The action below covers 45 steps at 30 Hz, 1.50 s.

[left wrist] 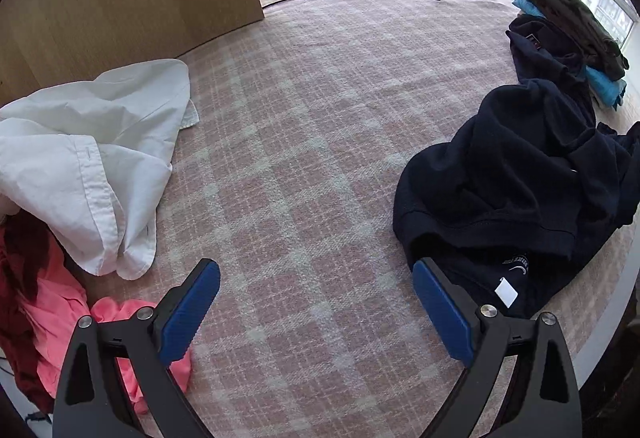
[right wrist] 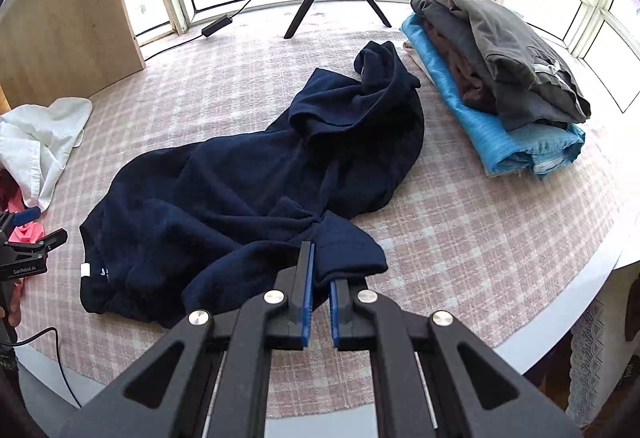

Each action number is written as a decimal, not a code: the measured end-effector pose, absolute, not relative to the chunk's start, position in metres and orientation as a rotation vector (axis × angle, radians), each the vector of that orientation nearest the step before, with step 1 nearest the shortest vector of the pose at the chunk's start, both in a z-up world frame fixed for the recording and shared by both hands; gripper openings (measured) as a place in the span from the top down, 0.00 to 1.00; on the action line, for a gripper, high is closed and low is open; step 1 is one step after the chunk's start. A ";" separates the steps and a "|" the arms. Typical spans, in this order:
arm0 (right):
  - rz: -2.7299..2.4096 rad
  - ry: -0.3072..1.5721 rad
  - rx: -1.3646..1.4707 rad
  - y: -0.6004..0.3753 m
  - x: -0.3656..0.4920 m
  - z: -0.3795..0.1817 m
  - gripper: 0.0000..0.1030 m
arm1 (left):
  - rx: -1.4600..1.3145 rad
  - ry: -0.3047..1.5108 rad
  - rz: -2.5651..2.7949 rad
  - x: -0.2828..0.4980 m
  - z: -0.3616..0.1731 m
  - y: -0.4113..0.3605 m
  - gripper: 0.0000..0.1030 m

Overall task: Fold clothes
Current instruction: 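Pull the sweatshirt hem with the right gripper to spread it flat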

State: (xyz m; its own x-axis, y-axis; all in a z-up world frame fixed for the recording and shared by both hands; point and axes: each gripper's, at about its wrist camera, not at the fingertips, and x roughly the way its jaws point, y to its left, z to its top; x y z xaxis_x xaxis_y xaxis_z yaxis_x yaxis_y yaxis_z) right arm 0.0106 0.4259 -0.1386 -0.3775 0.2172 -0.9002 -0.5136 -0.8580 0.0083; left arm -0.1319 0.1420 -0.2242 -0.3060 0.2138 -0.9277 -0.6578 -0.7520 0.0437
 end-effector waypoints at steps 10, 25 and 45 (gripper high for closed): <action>2.366 0.479 -1.266 0.424 0.025 -0.096 0.94 | -1.460 0.599 2.062 -0.137 -0.235 0.186 0.82; 1.898 0.396 -1.345 0.532 0.113 -0.120 0.93 | -1.196 0.763 2.077 -0.118 -0.171 0.228 0.46; 2.405 0.053 -1.682 0.384 0.073 -0.170 0.48 | -1.193 0.904 1.980 -0.122 -0.185 0.236 0.52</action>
